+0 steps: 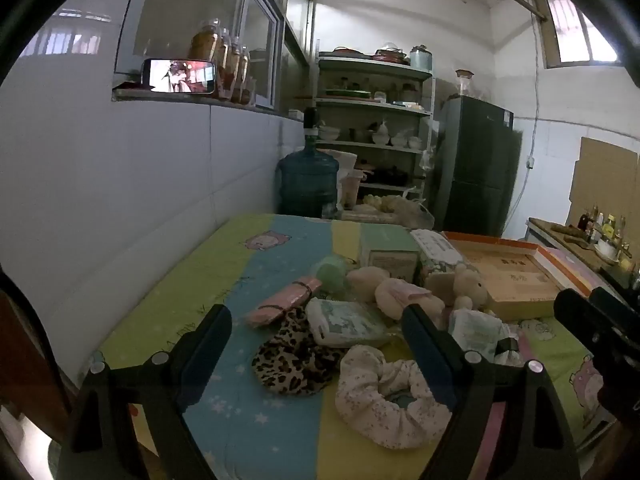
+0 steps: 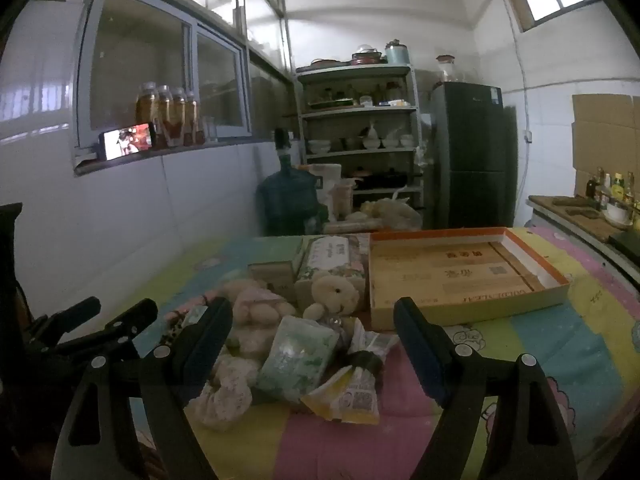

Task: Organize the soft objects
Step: 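Move both grippers toward the pile of soft items on the bed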

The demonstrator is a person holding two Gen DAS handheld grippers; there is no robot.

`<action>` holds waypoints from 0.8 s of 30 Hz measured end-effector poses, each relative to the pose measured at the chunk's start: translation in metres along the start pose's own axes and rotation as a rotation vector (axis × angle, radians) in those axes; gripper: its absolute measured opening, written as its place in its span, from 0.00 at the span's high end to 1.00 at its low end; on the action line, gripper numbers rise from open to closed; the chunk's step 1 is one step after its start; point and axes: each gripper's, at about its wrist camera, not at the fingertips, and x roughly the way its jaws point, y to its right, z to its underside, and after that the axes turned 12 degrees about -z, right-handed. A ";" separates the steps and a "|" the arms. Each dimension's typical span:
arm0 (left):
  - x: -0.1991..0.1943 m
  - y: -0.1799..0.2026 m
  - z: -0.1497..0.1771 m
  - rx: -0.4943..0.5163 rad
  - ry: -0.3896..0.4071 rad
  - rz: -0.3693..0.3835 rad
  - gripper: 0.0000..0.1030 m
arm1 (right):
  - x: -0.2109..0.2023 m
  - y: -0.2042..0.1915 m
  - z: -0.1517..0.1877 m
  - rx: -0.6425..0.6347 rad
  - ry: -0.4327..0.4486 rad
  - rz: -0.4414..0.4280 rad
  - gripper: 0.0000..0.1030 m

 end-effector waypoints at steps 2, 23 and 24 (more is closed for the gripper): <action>-0.001 -0.001 0.000 0.000 0.004 0.001 0.16 | 0.001 0.000 0.000 0.001 0.000 -0.001 0.19; 0.002 -0.002 0.003 -0.001 -0.012 0.001 0.19 | 0.007 -0.003 0.004 -0.018 -0.026 -0.034 0.19; 0.001 -0.002 0.003 -0.001 -0.011 0.000 0.19 | 0.006 -0.004 0.004 -0.018 -0.025 -0.034 0.19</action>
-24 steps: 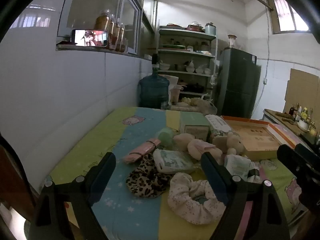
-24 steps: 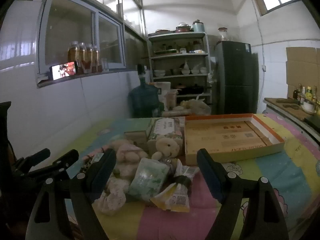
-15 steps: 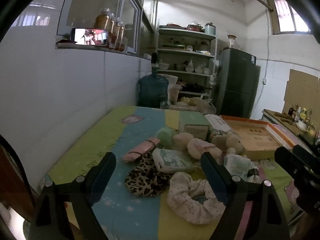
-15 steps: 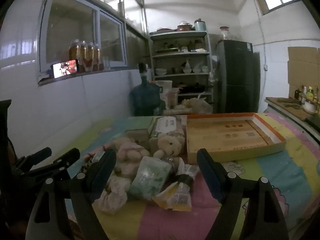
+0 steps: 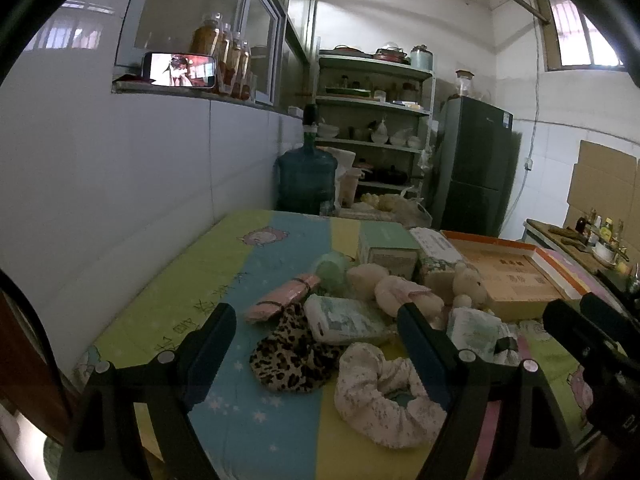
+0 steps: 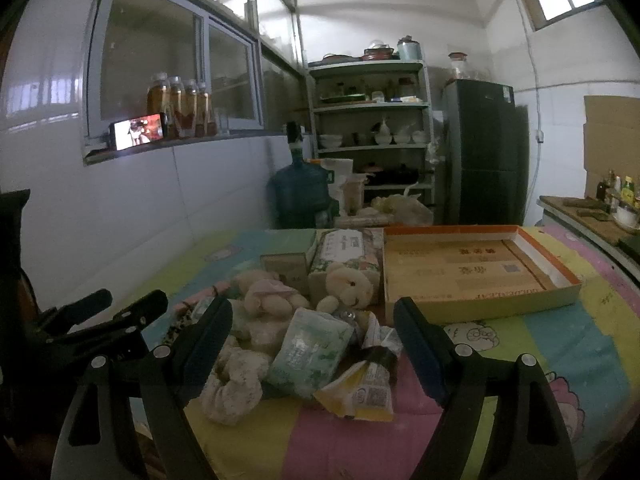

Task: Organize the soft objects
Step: 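Move both grippers toward the pile of soft items on the bed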

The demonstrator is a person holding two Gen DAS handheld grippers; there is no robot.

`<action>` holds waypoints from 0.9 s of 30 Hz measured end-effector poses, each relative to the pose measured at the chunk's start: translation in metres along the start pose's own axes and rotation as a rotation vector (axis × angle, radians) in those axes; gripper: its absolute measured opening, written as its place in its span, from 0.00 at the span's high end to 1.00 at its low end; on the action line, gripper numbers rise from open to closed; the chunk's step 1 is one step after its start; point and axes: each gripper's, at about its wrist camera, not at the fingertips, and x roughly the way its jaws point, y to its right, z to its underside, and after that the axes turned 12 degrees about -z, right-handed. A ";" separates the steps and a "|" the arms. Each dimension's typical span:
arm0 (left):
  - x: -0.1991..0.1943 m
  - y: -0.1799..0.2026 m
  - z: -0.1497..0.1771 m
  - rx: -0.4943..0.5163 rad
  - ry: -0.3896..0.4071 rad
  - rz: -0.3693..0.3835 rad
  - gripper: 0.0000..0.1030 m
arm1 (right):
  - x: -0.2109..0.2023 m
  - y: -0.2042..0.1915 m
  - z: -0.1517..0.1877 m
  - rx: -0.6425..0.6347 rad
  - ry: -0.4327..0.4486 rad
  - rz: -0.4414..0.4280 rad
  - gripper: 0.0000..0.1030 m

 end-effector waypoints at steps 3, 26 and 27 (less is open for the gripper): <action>-0.002 -0.001 0.000 -0.004 0.006 0.000 0.19 | -0.001 -0.001 -0.001 -0.003 0.000 0.000 0.19; 0.011 -0.020 0.009 -0.016 -0.022 0.017 0.19 | 0.006 -0.009 0.011 -0.033 -0.030 0.025 0.19; 0.012 -0.021 0.010 -0.013 -0.028 0.014 0.19 | 0.008 -0.010 0.012 -0.035 -0.036 0.019 0.19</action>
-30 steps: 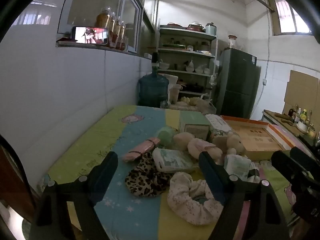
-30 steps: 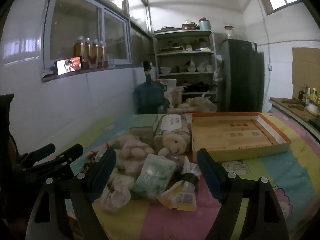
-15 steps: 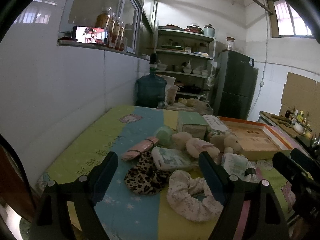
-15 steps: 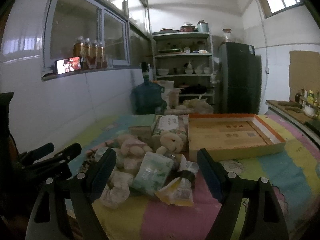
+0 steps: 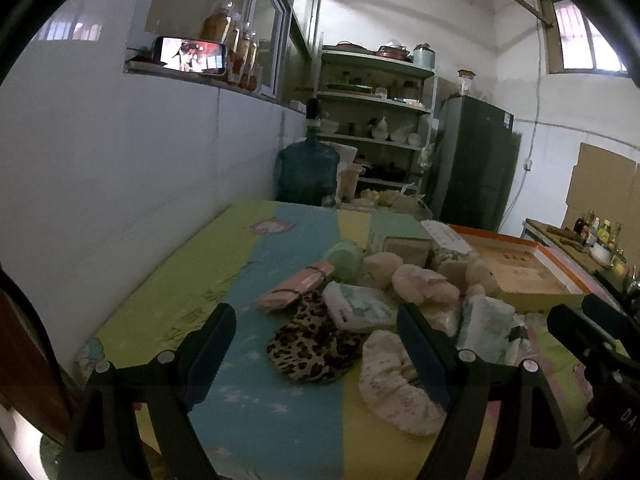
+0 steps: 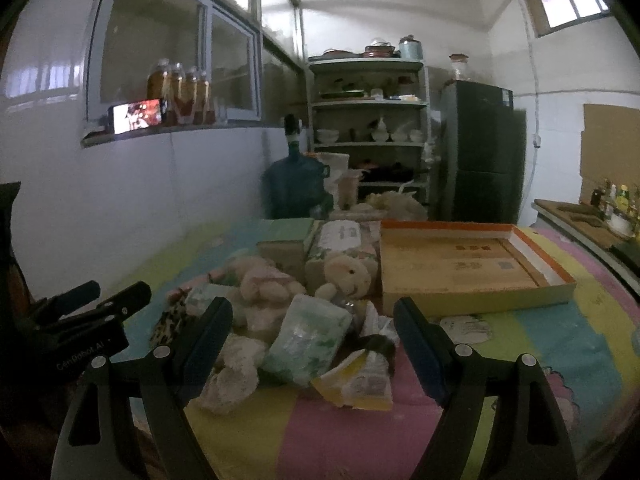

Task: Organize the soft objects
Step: 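Move both grippers toward the pile of soft items on the bed, then grasp the leopard-print cloth with the left gripper while the right grasps the white floral scrunchie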

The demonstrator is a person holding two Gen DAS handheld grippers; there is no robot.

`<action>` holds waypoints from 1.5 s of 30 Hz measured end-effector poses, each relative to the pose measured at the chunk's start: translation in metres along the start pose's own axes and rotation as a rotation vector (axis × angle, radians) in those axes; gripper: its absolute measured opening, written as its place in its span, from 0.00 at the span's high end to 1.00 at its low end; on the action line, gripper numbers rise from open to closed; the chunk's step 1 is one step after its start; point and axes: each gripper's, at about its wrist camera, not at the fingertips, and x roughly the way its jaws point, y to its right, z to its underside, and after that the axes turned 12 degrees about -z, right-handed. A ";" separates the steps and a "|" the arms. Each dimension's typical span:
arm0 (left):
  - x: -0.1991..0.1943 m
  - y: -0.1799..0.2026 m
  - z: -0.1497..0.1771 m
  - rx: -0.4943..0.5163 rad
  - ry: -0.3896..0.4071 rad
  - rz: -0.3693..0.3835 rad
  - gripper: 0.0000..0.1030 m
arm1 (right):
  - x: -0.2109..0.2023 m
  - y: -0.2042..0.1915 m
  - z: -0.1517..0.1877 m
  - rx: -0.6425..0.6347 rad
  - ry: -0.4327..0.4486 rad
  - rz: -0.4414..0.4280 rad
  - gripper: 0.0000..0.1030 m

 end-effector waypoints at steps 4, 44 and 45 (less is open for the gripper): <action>0.006 -0.005 0.003 0.009 -0.017 -0.008 0.19 | 0.007 -0.005 0.001 -0.012 -0.018 -0.027 0.19; 0.093 -0.019 0.025 0.018 -0.231 0.110 0.19 | 0.088 -0.025 0.048 0.004 -0.331 -0.280 0.86; 0.095 -0.017 0.026 0.023 -0.225 0.103 0.19 | 0.090 -0.026 0.050 -0.002 -0.343 -0.277 0.89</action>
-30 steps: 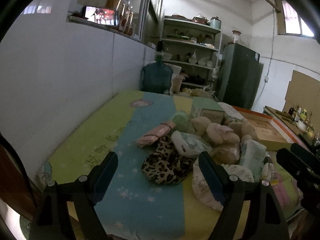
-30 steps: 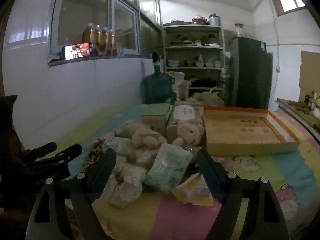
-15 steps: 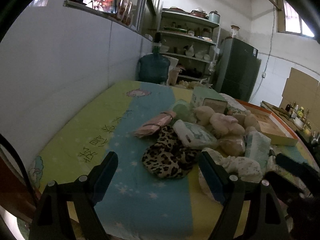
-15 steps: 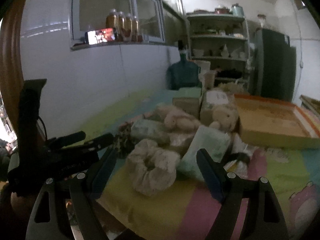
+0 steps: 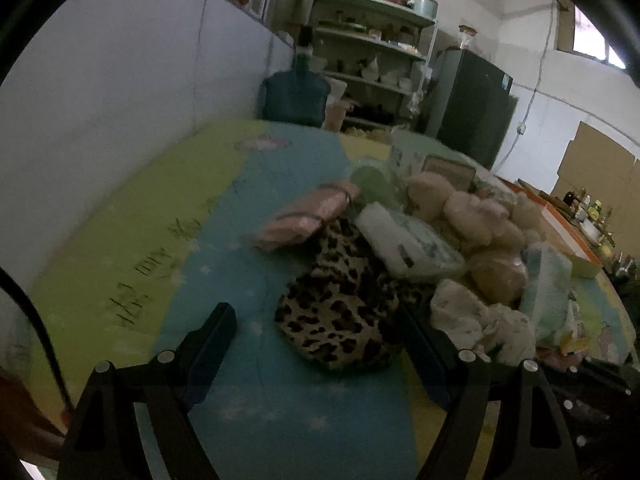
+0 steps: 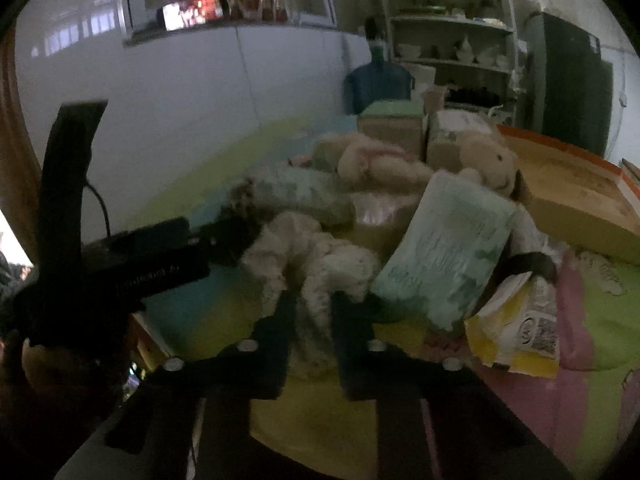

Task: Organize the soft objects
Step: 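Grasp the leopard-print cloth with the left gripper while the right grasps the white floral scrunchie, then carry the leopard cloth and white scrunchie in both grippers over the cardboard tray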

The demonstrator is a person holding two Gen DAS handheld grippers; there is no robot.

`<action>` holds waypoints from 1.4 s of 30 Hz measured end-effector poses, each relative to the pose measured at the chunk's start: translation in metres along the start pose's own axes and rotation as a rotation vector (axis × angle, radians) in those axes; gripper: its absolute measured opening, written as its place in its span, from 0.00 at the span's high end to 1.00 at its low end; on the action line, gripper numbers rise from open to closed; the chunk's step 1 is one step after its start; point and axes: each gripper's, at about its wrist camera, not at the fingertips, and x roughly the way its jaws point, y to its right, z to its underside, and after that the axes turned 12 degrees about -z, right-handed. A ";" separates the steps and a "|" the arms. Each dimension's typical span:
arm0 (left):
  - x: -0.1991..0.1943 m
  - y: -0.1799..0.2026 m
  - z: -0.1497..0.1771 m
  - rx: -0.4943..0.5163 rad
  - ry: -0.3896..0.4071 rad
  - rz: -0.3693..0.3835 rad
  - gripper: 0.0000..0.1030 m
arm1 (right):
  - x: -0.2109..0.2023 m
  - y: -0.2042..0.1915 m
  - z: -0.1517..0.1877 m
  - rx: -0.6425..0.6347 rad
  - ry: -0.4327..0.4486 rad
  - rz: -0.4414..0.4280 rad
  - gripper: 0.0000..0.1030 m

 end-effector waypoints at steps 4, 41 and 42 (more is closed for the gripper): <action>0.002 0.008 0.003 0.023 0.023 -0.032 0.22 | -0.002 0.000 0.003 -0.009 0.008 0.005 0.93; -0.106 0.035 -0.057 0.014 0.314 0.032 0.89 | -0.108 0.002 -0.057 -0.153 0.425 0.010 0.95; -0.105 0.041 -0.060 0.019 0.309 0.050 0.89 | -0.113 0.009 -0.056 -0.146 0.433 0.021 0.95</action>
